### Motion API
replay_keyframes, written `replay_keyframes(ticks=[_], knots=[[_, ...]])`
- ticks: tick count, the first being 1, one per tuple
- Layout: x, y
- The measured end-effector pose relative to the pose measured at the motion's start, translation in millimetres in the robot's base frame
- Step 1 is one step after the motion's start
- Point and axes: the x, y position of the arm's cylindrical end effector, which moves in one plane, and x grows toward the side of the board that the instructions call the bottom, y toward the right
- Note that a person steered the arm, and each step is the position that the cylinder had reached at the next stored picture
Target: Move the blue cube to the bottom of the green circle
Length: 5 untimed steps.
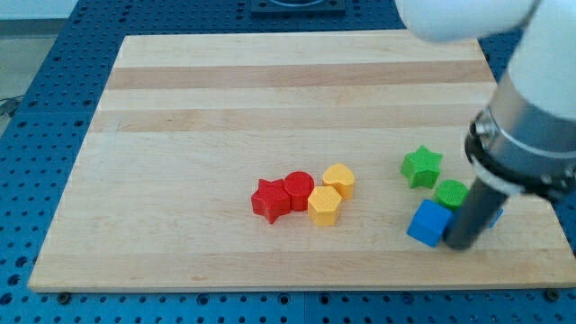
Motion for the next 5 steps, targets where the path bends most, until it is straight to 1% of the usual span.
replay_keyframes(ticks=[1,2,3,4,5], knots=[[-19.5,0.0],[-6.7,0.0],[52.9,-0.5],[56.8,-2.8],[52.3,-49.8]])
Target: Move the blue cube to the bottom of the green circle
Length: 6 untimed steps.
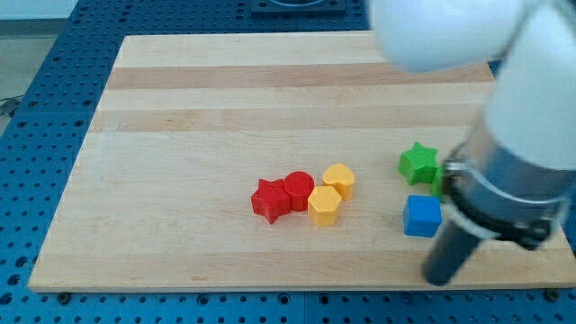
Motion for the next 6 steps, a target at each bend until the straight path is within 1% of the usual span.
replay_keyframes(ticks=[1,2,3,6], knots=[[-26.4,-37.7],[-29.0,-34.5],[-65.8,8.1],[-72.6,19.0]])
